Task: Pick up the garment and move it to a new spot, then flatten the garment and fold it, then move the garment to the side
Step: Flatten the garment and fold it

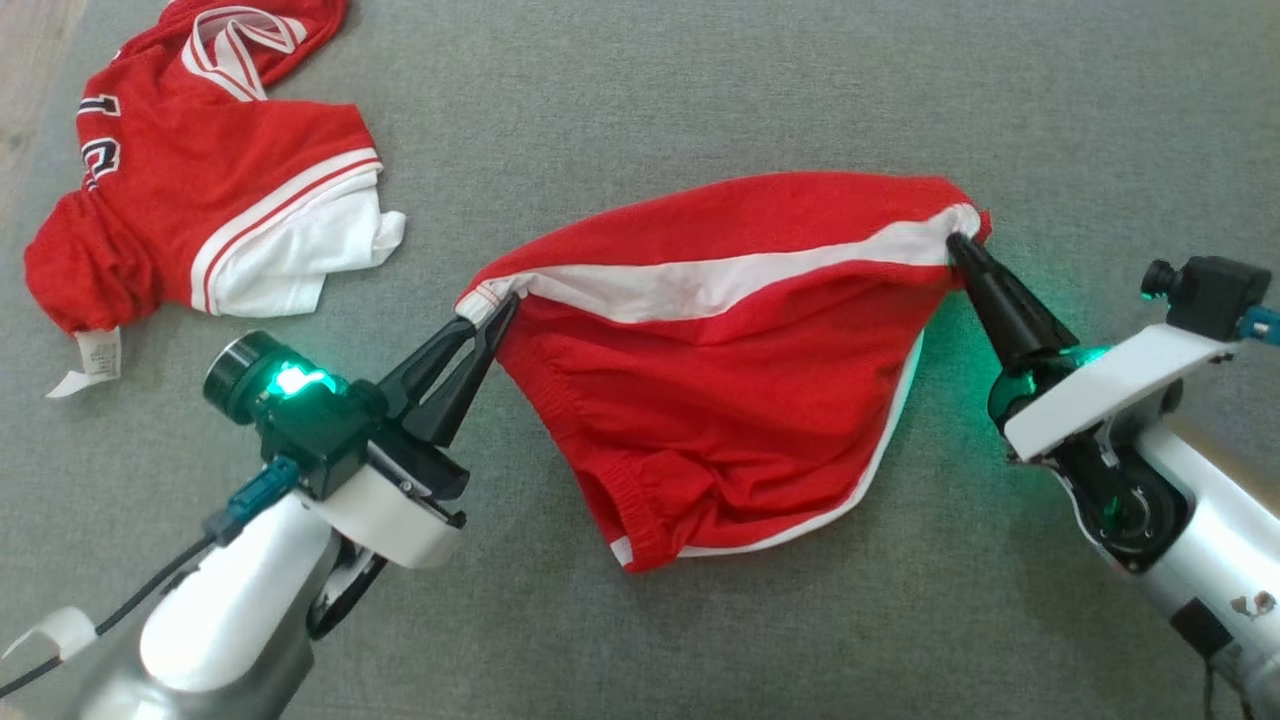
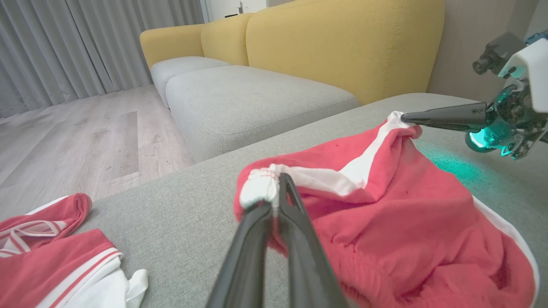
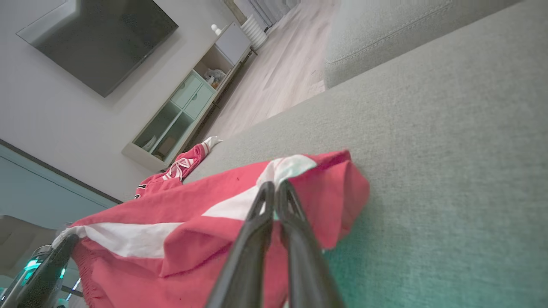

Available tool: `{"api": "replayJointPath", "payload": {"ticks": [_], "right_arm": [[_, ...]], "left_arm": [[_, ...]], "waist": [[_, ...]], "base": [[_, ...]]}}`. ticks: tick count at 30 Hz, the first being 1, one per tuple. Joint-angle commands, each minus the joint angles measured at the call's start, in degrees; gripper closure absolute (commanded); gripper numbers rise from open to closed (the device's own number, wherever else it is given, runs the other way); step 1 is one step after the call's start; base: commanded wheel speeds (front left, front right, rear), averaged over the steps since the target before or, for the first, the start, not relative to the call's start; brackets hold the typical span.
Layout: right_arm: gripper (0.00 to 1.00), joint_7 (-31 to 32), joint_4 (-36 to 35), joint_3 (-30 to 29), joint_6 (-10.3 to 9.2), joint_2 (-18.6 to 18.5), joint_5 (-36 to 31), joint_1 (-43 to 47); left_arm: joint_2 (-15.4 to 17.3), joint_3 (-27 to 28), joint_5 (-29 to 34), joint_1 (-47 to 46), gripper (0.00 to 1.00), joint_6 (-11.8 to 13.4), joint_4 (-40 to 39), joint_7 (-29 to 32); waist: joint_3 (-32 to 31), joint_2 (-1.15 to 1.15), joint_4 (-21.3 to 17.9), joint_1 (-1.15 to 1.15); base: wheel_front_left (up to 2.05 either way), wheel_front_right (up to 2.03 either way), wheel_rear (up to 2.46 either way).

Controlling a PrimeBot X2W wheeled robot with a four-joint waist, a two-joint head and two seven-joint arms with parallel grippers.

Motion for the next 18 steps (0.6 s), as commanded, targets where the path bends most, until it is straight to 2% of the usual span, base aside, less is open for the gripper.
{"api": "replayJointPath", "payload": {"ticks": [1,4,7,11,12,14,18], "right_arm": [[1.00,-1.2,-1.8,0.5,0.39,-1.5,0.4,-0.8],[1.00,-2.4,-3.0,0.7,0.39,-2.3,0.0,-2.8],[1.00,-3.0,-4.8,-1.6,0.39,-3.4,-1.2,-6.2],[1.00,-3.0,-6.6,-10.4,0.39,-5.0,-5.6,-12.4],[1.00,-3.0,-7.1,-14.8,0.39,-6.0,-7.7,-15.5],[1.00,-3.0,-7.3,-16.6,0.39,-6.8,-8.8,-17.1],[1.00,-3.0,-7.9,-23.0,0.39,-9.9,-12.5,-22.9]], "left_arm": [[2.0,2.3,-0.1,-2.7,1.00,-0.1,-1.2,-0.5],[2.6,2.6,0.3,-3.6,1.00,-0.1,-1.4,-0.6],[3.6,2.6,1.0,-6.2,1.00,-0.2,-1.8,-0.6],[5.3,0.7,1.6,-14.2,1.00,-0.3,-2.2,-0.5],[5.8,-1.7,0.9,-19.7,1.00,-0.3,-2.1,-0.3],[5.9,-3.0,0.4,-22.6,1.00,-0.3,-1.8,-0.2],[4.9,-7.0,0.6,-35.6,1.00,-0.4,1.2,-0.4]], "waist": [[0.0,0.00,-0.3,0.00],[0.3,0.00,-1.2,0.00],[1.1,0.00,-3.0,0.00],[2.9,0.00,-6.0,0.00],[3.8,0.00,-7.7,0.00],[4.1,0.00,-8.5,0.00],[5.1,0.00,-11.7,0.00]], "base": [[0.00,0.00,0.00],[0.00,0.00,0.00],[0.00,0.00,0.00],[0.00,0.00,0.00],[0.00,0.00,0.00],[0.00,0.00,0.00],[0.00,0.00,0.00]]}}
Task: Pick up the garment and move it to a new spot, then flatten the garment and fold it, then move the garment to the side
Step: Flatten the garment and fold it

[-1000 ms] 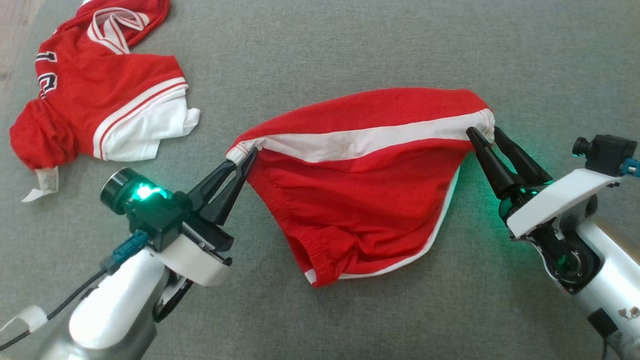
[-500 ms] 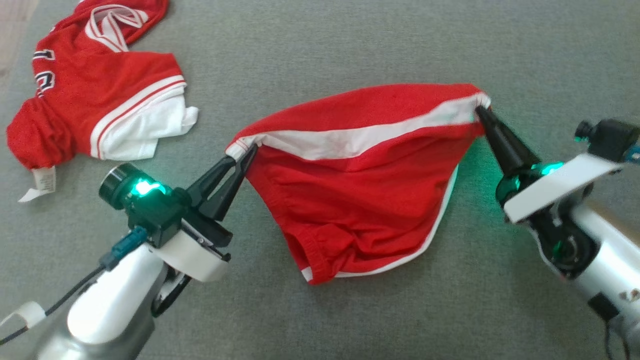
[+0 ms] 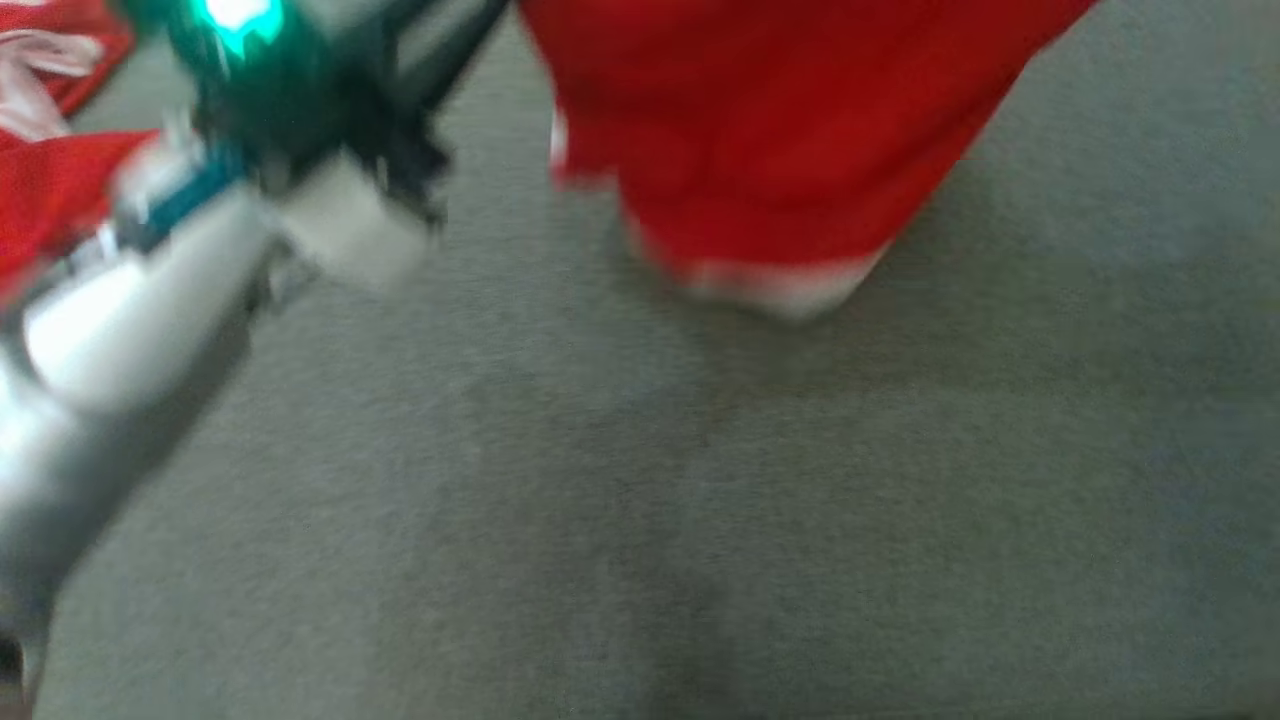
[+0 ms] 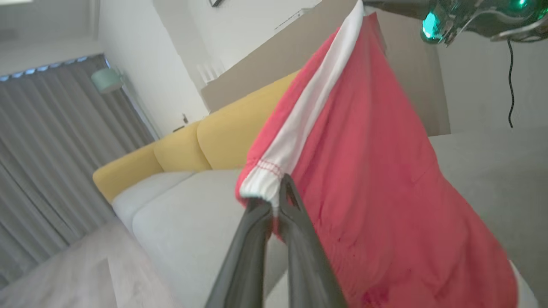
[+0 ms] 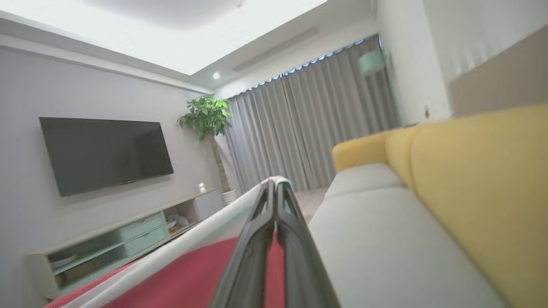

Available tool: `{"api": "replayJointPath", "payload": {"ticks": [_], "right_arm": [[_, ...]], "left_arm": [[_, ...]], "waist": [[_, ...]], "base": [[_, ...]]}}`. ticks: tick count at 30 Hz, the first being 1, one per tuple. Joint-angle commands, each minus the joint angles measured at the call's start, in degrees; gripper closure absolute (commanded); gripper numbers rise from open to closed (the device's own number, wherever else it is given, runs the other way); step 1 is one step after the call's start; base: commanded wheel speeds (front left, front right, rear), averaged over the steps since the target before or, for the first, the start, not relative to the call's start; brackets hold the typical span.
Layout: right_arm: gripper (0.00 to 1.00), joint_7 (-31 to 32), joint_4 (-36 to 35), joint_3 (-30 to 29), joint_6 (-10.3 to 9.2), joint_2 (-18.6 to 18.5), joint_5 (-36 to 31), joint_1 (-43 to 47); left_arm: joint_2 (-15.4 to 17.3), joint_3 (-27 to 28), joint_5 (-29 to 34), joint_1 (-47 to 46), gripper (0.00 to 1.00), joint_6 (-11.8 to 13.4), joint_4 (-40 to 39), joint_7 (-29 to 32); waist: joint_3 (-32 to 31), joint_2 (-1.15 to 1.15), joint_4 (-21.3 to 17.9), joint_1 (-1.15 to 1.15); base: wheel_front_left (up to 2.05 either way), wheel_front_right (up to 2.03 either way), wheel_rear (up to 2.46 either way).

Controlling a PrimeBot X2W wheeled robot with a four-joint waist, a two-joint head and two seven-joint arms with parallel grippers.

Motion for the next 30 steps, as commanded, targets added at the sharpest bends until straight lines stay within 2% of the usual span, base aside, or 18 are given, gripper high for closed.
{"api": "replayJointPath", "payload": {"ticks": [1,5,7,9,14,21,24,30], "right_arm": [[1.00,-0.5,-1.7,-2.0,0.39,-2.4,-1.1,-1.2],[1.00,-0.5,-4.0,-6.4,0.39,-4.3,-2.7,-4.2],[1.00,-0.5,-5.4,-8.3,0.39,-4.8,-3.0,-3.7],[1.00,-0.5,-7.2,-7.4,0.39,-6.6,-4.0,-1.0],[1.00,-0.5,-9.9,-4.6,0.39,-11.4,-4.3,11.7],[1.00,-0.5,-11.9,-6.0,0.39,-15.6,-5.9,35.5],[1.00,-0.5,-12.6,-9.4,0.39,-16.6,-7.6,46.2],[1.00,0.6,-18.2,-21.9,0.39,-14.5,-8.5,66.9]], "left_arm": [[1.2,2.1,1.0,-5.7,1.00,0.1,0.0,-0.5],[-1.8,5.3,5.3,-14.6,1.00,0.4,0.4,-0.7],[-2.4,7.3,6.8,-14.9,1.00,0.7,-1.2,-0.7],[-2.4,8.7,7.6,-12.4,1.00,0.7,-2.9,-0.7],[-1.9,6.3,8.6,0.6,1.00,0.4,-5.6,-0.7],[-3.9,3.0,8.7,21.5,1.00,0.2,-7.1,-0.7],[-4.0,1.8,9.8,29.8,1.00,0.2,-8.2,-0.7],[-3.0,0.9,9.6,43.7,1.00,0.4,-12.1,-0.7]], "waist": [[1.2,0.00,-2.6,-0.01],[1.3,0.00,-5.4,-0.01],[1.2,0.00,-6.4,-0.01],[0.9,0.00,-7.0,-0.01],[0.4,0.00,-6.5,-0.01],[-1.3,0.00,-4.6,-0.01],[-2.6,0.00,-4.2,-0.01],[-5.5,0.00,-3.4,-0.01]], "base": [[0.00,0.00,0.00],[0.00,0.00,0.00],[0.00,0.00,0.00],[0.00,0.00,0.00],[0.00,0.00,0.00],[0.00,0.00,0.00],[0.00,0.00,0.00],[0.00,0.00,0.00]]}}
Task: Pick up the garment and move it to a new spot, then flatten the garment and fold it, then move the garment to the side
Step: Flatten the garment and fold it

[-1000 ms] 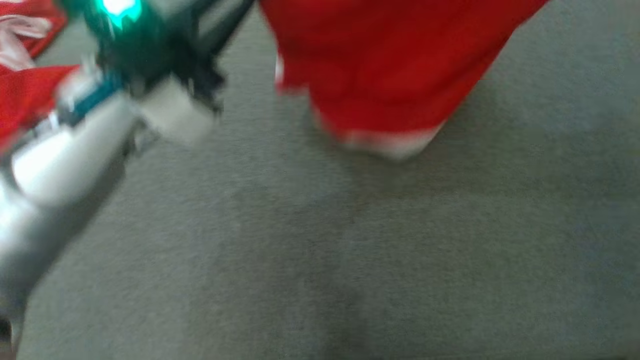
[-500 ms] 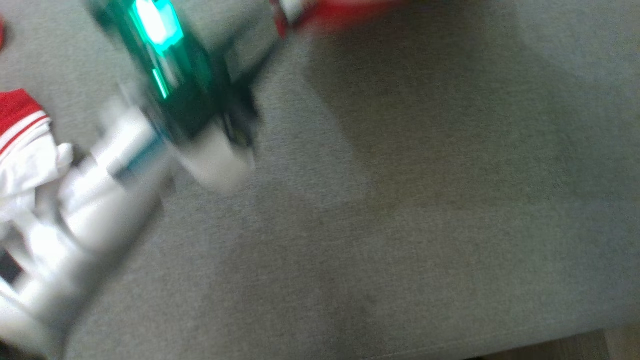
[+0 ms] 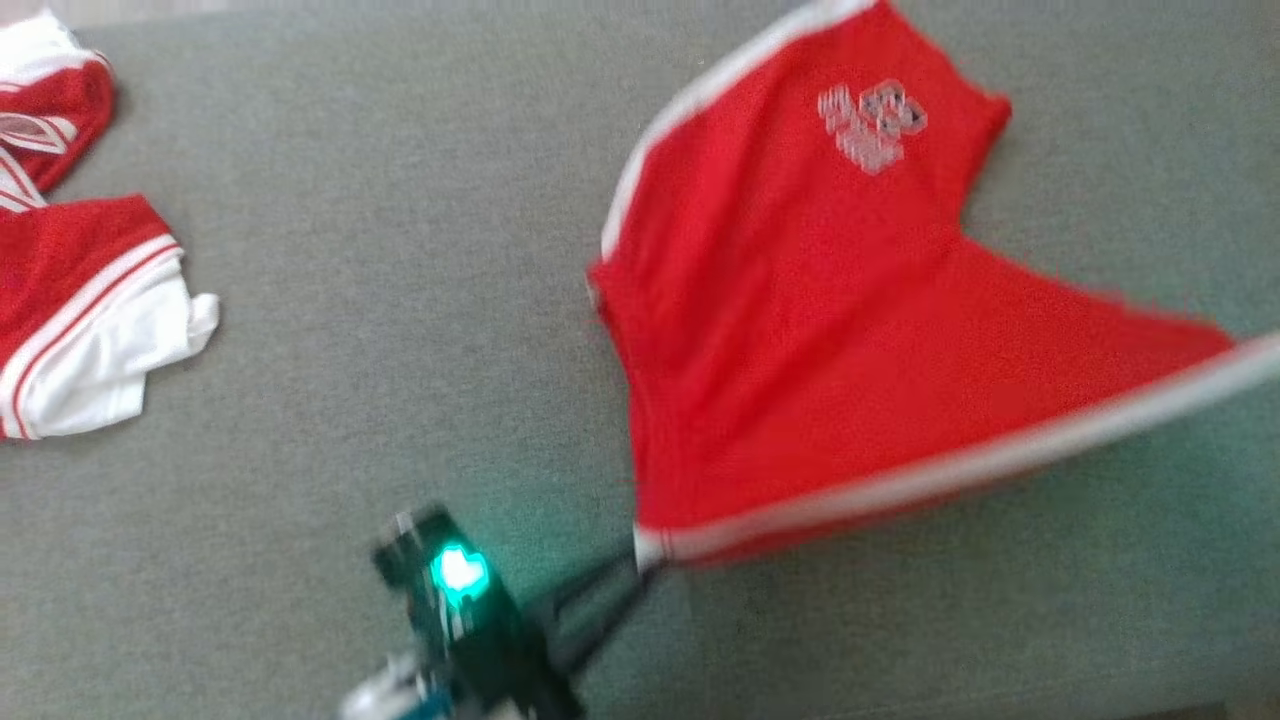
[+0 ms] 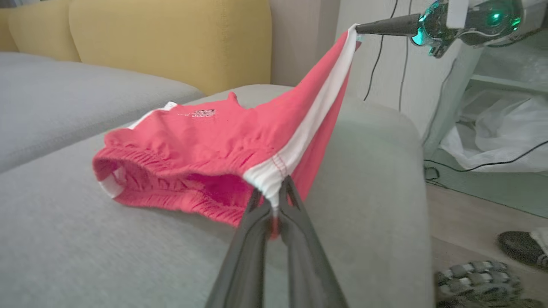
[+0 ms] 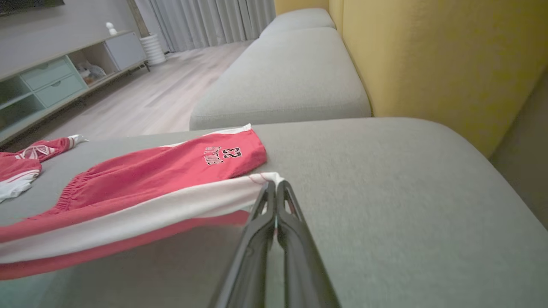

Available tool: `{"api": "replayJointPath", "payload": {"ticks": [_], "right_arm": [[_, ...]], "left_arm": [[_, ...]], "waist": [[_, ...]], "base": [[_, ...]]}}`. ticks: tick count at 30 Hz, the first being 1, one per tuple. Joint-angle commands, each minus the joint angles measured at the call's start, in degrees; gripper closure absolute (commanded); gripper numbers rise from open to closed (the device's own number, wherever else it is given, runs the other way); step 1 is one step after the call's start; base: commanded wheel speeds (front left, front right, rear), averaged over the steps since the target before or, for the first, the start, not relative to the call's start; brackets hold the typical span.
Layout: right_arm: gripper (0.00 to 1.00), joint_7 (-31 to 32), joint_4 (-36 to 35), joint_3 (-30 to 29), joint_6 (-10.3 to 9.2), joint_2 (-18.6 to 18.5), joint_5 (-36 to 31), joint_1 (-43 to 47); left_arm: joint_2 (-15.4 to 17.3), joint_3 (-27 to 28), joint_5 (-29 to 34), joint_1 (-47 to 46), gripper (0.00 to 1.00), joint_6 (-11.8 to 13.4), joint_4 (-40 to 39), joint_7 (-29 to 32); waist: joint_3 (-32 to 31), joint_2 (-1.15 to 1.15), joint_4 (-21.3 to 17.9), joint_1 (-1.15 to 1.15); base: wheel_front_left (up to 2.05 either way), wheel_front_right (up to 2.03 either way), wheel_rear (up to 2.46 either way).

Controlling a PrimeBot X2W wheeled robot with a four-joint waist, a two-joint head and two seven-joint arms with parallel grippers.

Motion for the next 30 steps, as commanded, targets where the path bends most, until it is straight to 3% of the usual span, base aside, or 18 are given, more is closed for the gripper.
{"api": "replayJointPath", "payload": {"ticks": [1,7,14,21,30], "right_arm": [[1.00,0.5,-2.1,-3.6,0.37,-1.8,-1.5,2.8],[1.00,7.9,-10.6,-13.2,0.37,2.4,-6.4,6.8],[1.00,17.5,-10.1,-12.5,0.37,1.7,-13.4,-3.2],[1.00,24.8,-4.8,-6.3,0.37,-2.5,-17.5,-17.1],[1.00,26.6,3.3,5.2,0.37,-6.1,-16.6,-35.8]], "left_arm": [[2.4,1.2,0.3,0.3,1.00,0.3,-2.2,-0.1],[2.2,1.0,-1.8,0.5,1.00,0.2,-3.8,-0.1],[-2.2,-1.3,-7.7,-10.1,1.00,0.1,-1.2,-0.1],[-7.0,-4.4,-15.6,-23.2,1.00,0.1,6.7,-0.1],[-9.5,-6.1,-21.1,-31.3,1.00,0.1,13.8,-0.1]], "waist": [[-0.8,0.00,0.5,0.01],[-0.7,0.00,2.7,0.01],[2.9,0.00,7.3,0.01],[7.6,0.00,12.3,0.01],[11.5,0.00,15.5,0.01]], "base": [[0.00,0.00,0.00],[0.00,0.00,0.00],[0.00,0.00,0.00],[0.00,0.00,0.00],[0.00,0.00,0.00]]}}
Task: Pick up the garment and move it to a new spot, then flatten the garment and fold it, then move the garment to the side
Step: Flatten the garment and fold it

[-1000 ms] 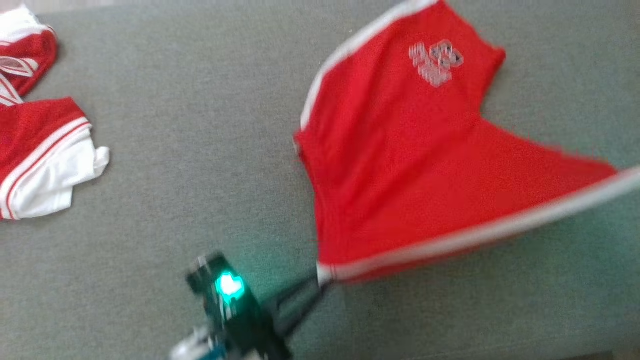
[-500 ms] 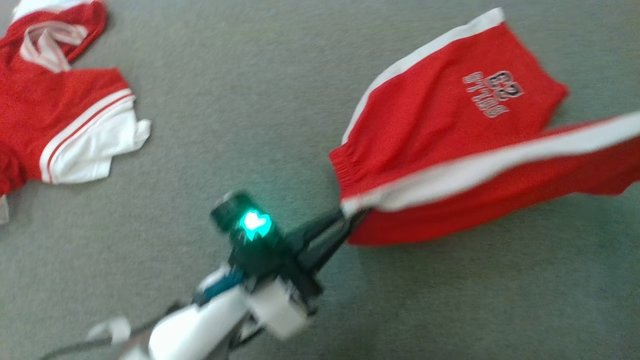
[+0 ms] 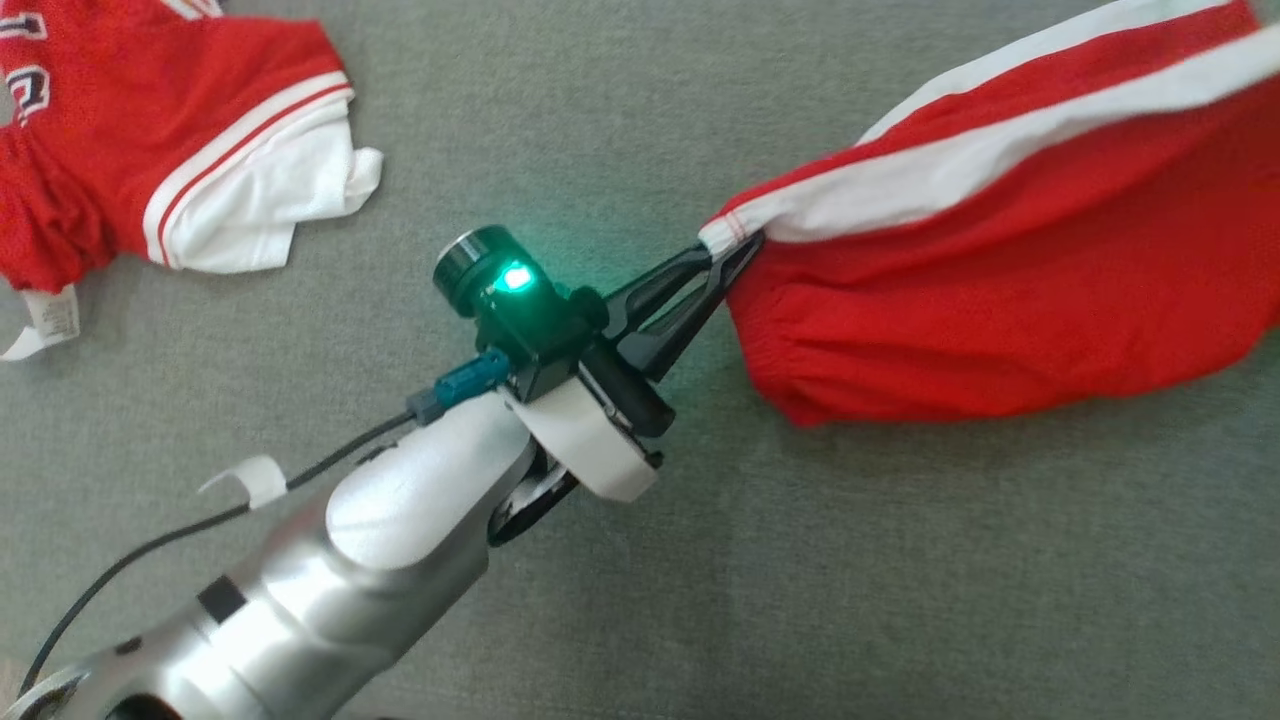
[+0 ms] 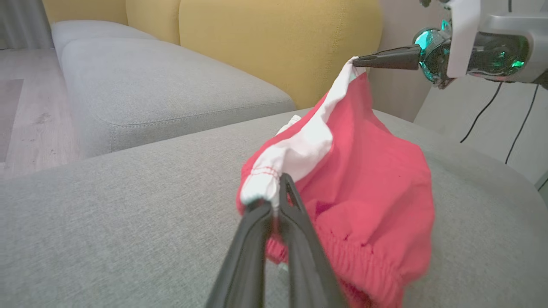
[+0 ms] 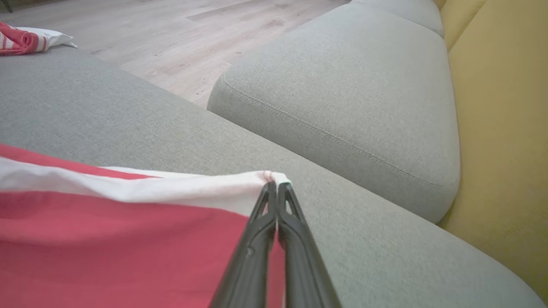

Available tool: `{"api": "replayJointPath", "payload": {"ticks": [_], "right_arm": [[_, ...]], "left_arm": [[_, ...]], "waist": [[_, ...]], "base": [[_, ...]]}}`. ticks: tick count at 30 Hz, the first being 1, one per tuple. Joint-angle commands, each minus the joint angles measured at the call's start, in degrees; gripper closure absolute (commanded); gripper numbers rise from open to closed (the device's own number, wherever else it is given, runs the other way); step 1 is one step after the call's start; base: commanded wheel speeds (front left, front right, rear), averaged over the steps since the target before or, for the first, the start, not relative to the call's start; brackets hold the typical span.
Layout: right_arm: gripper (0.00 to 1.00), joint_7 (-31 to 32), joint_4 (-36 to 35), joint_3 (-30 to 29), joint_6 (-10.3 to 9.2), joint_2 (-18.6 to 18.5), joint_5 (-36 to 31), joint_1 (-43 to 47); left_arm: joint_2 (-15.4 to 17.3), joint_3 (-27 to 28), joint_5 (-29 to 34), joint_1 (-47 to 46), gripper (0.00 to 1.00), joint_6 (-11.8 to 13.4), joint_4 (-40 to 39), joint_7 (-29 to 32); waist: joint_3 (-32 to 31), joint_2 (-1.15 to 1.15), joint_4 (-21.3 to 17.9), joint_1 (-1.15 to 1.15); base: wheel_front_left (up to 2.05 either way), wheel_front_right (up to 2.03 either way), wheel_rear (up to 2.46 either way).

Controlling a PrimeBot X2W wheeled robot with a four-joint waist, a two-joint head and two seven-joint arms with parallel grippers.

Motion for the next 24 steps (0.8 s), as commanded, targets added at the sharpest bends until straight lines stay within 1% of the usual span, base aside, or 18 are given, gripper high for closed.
{"api": "replayJointPath", "payload": {"ticks": [1,4,5,8,9,10,11,13,14,16,18,21,24], "right_arm": [[1.00,-0.3,-0.1,1.3,0.37,-2.9,0.4,-1.7],[1.00,-0.9,3.1,5.5,0.37,-2.3,0.5,-7.2],[1.00,-1.1,4.2,6.9,0.37,-2.0,0.6,-8.8],[1.00,-2.0,7.3,11.2,0.37,-0.7,1.6,-12.8],[1.00,-2.5,8.3,12.5,0.37,-0.1,2.0,-13.8],[0.62,-3.1,9.4,13.5,0.37,0.4,2.5,-14.7],[0.00,-4.1,10.7,13.9,0.37,1.0,2.6,-15.5],[0.00,-6.4,13.0,14.5,0.37,2.4,3.1,-16.4],[0.00,-7.4,13.9,14.9,0.37,3.0,3.6,-16.3],[0.00,-9.2,15.1,15.5,0.37,3.7,4.4,-15.9],[0.00,-10.5,15.6,16.0,0.37,4.1,5.4,-14.9],[0.00,-12.0,16.3,16.5,0.37,4.6,6.6,-13.1],[0.00,-12.7,18.1,16.3,0.37,5.4,7.2,-10.7]], "left_arm": [[0.7,1.4,-0.7,-2.0,1.00,0.1,-1.0,-0.1],[0.4,1.1,-1.1,-3.1,1.00,0.1,0.4,-0.1],[0.2,1.0,-1.1,-3.3,0.94,0.1,0.8,-0.1],[-0.4,1.8,-1.1,-3.3,0.71,0.1,2.0,-0.1],[-0.6,2.2,-1.1,-3.0,0.57,0.1,2.3,-0.1],[-0.7,2.4,-1.0,-2.8,0.38,0.1,2.5,-0.1],[-0.8,2.8,-0.6,-2.5,0.02,0.1,2.5,-0.1],[-1.2,5.5,0.2,-1.0,0.00,1.1,2.3,-0.1],[-1.3,6.8,1.2,-0.2,0.00,2.0,2.0,-0.1],[-1.9,10.5,3.4,2.3,0.00,4.9,0.4,-0.1],[-2.5,13.9,6.3,5.4,0.00,7.0,-2.3,-0.1],[-3.6,19.3,9.4,11.7,0.00,9.2,-6.7,-0.1],[-5.3,24.6,11.8,18.1,0.00,10.3,-10.8,-0.1]], "waist": [[1.3,0.00,1.1,-0.02],[2.4,0.00,1.7,-0.02],[2.6,0.00,1.9,-0.02],[3.1,0.00,2.2,-0.02],[3.1,0.00,2.2,-0.02],[3.1,0.00,2.1,-0.02],[3.0,0.00,2.1,-0.02],[2.5,0.00,1.9,-0.02],[2.1,0.00,1.8,-0.02],[1.4,0.00,1.6,-0.02],[0.5,0.00,1.3,-0.02],[-1.1,0.00,0.9,-0.02],[-2.7,0.00,1.1,-0.02]], "base": [[0.00,0.00,0.00],[0.00,0.00,0.00],[0.00,0.00,0.00],[0.00,0.00,0.00],[0.00,0.00,0.00],[0.00,0.00,0.00],[0.00,0.00,0.00],[0.00,0.00,0.00],[0.00,0.00,0.00],[0.00,0.00,0.00],[0.00,0.00,0.00],[0.00,0.00,0.00],[0.00,0.00,0.00]]}}
